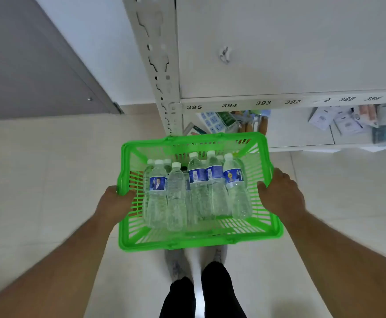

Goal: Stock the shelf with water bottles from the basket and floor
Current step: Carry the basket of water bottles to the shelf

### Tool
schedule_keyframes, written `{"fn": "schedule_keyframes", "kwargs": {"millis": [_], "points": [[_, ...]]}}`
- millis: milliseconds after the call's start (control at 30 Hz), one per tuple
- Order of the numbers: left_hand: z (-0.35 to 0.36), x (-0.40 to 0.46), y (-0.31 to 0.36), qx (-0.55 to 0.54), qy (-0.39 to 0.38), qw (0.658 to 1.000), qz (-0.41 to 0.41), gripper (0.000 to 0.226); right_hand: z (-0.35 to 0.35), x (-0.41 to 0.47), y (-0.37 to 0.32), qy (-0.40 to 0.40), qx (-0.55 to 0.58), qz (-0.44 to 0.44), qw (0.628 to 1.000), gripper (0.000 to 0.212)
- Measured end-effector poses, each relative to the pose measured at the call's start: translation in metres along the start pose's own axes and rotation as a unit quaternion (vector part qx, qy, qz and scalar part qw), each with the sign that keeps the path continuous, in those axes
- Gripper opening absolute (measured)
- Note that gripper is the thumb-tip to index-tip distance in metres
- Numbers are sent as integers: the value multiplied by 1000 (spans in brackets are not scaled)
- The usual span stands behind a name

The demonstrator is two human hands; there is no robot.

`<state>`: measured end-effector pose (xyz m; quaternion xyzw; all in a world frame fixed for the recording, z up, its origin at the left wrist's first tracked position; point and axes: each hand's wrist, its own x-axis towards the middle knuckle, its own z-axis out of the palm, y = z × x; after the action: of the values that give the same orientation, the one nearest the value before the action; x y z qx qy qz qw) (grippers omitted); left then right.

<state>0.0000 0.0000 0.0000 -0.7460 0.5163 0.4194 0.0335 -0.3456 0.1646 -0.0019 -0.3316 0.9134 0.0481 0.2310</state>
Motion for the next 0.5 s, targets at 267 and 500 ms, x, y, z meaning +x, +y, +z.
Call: {"fn": "schedule_keyframes", "kwargs": {"millis": [267, 500], "points": [[19, 31, -14, -63, 17, 997, -44, 35, 33, 27, 10, -13, 212, 145, 966, 54], [16, 34, -16, -110, 17, 992, -63, 54, 42, 37, 20, -34, 370, 190, 909, 69]]}}
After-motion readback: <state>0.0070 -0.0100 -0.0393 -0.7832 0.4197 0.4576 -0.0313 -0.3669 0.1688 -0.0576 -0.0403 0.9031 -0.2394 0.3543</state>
